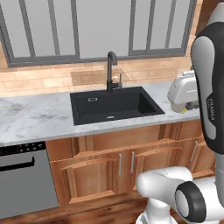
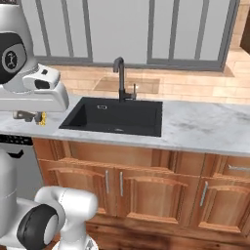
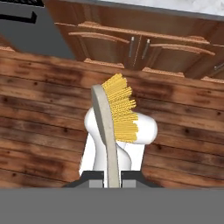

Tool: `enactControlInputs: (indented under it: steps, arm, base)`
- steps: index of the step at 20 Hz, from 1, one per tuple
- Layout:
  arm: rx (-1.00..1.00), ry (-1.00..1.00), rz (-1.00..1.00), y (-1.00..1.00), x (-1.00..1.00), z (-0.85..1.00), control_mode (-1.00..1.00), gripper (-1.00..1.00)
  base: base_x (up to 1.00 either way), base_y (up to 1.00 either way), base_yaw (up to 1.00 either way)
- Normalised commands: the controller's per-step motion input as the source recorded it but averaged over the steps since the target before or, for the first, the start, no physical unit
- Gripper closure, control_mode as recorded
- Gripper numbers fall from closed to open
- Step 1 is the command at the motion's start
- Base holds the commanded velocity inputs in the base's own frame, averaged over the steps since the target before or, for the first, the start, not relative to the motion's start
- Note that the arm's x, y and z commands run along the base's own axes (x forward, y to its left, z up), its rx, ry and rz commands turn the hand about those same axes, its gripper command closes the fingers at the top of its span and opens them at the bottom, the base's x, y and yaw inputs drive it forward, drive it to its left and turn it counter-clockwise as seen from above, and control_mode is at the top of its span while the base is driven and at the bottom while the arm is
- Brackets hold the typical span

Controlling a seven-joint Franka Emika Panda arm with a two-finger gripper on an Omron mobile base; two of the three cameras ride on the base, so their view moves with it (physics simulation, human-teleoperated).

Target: Pick up the dish brush and dish brush from the sink, and place them back in the cabinet, and close the cabinet doors.

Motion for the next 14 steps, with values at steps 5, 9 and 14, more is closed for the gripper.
enactControlInputs:
  steps: [5,9,14]
  arm:
    - [0.00,0.00,0.00,0.00,0.00,0.00,1.00,1.00]
    - [0.00,0.00,0.00,0.00,0.00,0.00,1.00,1.00]
    - [0.00,0.00,0.00,0.00,0.00,0.00,1.00,1.00]
  base:
    - [-0.52,0.70,0.00]
    - [-0.40,0.77,0.00]
    - [-0.26,0.75,0.00]
